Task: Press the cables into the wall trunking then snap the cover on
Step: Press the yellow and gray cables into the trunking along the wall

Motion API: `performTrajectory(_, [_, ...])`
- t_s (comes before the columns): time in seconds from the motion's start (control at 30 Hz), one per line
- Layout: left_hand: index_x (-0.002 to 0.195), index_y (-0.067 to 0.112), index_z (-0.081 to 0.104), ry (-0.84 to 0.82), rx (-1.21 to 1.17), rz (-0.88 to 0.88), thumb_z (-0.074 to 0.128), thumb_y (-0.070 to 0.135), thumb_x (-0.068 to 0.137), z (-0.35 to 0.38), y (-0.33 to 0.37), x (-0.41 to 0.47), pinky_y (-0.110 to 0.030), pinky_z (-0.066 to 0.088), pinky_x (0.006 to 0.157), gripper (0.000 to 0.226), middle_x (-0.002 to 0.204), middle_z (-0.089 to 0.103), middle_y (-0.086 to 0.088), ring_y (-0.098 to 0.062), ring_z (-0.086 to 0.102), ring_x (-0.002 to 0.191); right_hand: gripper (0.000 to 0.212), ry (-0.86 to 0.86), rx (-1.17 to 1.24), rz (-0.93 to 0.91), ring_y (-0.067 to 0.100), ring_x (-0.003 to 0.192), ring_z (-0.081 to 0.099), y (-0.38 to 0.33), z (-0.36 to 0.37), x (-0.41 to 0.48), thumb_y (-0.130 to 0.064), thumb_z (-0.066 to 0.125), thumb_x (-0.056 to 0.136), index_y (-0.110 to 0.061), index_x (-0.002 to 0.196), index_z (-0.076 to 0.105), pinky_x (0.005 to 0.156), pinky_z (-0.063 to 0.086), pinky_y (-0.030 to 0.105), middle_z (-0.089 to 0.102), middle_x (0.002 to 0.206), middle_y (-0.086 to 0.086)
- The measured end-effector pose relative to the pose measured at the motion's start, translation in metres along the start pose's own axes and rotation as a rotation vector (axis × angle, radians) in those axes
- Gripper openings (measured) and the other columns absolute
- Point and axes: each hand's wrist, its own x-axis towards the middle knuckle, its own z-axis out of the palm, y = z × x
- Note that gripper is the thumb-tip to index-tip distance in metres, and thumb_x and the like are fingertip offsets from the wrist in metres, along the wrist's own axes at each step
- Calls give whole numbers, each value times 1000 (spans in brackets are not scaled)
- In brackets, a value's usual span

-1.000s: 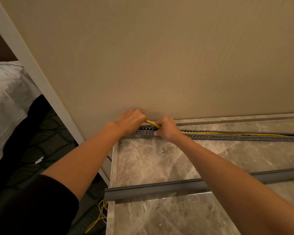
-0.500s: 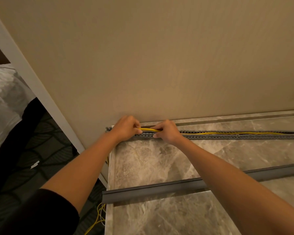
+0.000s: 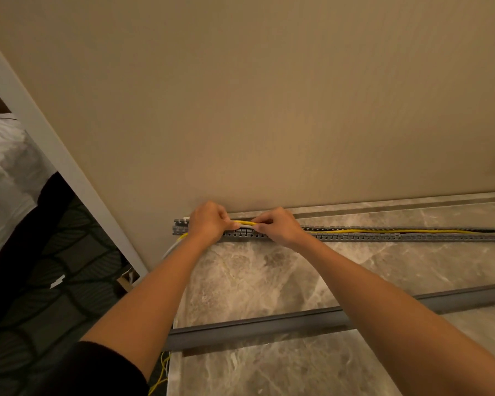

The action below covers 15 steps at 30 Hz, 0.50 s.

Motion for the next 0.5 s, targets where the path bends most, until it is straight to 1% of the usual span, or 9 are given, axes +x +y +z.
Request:
performTrajectory(0.07, [77, 7, 72, 68, -95, -34, 75, 28, 78, 7, 1, -6, -25, 35, 61, 21, 70, 60, -5, -17, 52, 70, 21, 21, -3, 23, 5, 53, 41, -2, 2, 2, -11, 58, 91, -4, 105, 72, 44, 32, 10, 59, 77, 9])
performTrajectory(0.1, [77, 8, 71, 92, -105, -44, 74, 27, 79, 9, 3, -9, -27, 37, 64, 19, 73, 62, -8, -17, 53, 71, 21, 34, -13, 31, 10, 57, 45, -3, 3, 3, -11, 59, 91, -4, 105, 72, 50, 36, 16, 61, 78, 11])
performTrajectory(0.17, [79, 8, 68, 128, -94, -69, 73, 25, 80, 13, 9, -13, -33, 44, 73, 17, 83, 68, -14, -22, 59, 79, 21, 53, -57, 32, 19, 72, 54, -6, 6, 2, -11, 59, 91, -5, 105, 73, 63, 37, 24, 70, 87, 18])
performTrajectory(0.2, [83, 5, 69, 144, -94, -81, 72, 23, 80, 14, 11, -14, -34, 46, 79, 19, 91, 70, -16, -26, 62, 87, 21, 55, -85, 27, 24, 79, 58, -7, 6, 1, -11, 57, 91, -6, 105, 73, 66, 38, 27, 72, 94, 19])
performTrajectory(0.27, [92, 1, 64, 178, -109, -74, 74, 20, 79, 15, 10, -14, -34, 42, 84, 26, 101, 64, -17, -30, 58, 101, 24, 37, -152, 13, 32, 94, 63, -8, 6, -2, -11, 53, 92, -8, 105, 72, 74, 46, 33, 72, 100, 19])
performTrajectory(0.3, [92, 3, 59, 197, -119, -57, 76, 18, 76, 13, 9, -15, -31, 39, 83, 27, 104, 58, -16, -30, 55, 105, 24, 21, -182, 4, 34, 97, 63, -8, 6, -3, -12, 52, 91, -9, 104, 72, 77, 49, 35, 71, 101, 20])
performTrajectory(0.37, [87, 10, 48, 211, -103, -14, 78, 15, 74, 9, 6, -17, -28, 36, 81, 33, 107, 51, -14, -30, 51, 106, 24, 2, -214, 2, 35, 96, 63, -11, 5, -6, -15, 53, 87, -9, 100, 72, 73, 48, 35, 71, 97, 20])
performTrajectory(0.4, [87, 12, 48, 210, -72, 14, 77, 14, 74, 7, 3, -18, -28, 36, 82, 32, 107, 51, -13, -30, 51, 106, 23, 0, -225, 6, 35, 94, 63, -14, 5, -9, -17, 55, 84, -9, 97, 72, 70, 46, 34, 71, 95, 19])
performTrajectory(0.5, [100, 10, 58, 221, 97, 74, 72, 18, 78, -1, -9, -22, -35, 38, 92, 27, 115, 53, -10, -27, 50, 111, 25, -13, -270, -13, 33, 97, 63, -24, 10, -13, -18, 60, 79, -13, 101, 69, 78, 47, 34, 71, 98, 17])
